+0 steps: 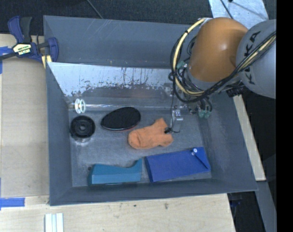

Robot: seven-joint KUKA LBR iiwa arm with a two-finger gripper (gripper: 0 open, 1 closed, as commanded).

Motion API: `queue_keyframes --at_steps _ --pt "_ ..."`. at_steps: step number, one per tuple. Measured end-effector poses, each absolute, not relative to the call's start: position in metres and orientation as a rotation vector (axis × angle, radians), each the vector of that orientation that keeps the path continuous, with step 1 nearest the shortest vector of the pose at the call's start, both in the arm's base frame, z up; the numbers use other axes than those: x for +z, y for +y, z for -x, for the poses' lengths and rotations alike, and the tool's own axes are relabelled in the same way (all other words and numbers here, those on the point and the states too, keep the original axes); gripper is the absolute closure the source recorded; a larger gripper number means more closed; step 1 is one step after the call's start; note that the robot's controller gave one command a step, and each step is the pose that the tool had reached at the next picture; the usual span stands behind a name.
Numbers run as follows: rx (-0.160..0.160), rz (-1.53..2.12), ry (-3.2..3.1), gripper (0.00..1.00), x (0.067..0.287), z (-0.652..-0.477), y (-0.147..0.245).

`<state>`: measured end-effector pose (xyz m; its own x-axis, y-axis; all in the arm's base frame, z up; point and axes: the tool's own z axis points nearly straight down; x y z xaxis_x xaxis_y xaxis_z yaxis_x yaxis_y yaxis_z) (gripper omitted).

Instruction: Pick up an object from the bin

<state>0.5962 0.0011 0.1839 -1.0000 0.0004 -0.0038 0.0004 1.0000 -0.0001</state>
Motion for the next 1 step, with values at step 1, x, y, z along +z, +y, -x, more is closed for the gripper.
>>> queue_keyframes --at_steps 1 --pt "0.000 -0.001 3.138 0.00 0.1839 -0.5962 0.0011"
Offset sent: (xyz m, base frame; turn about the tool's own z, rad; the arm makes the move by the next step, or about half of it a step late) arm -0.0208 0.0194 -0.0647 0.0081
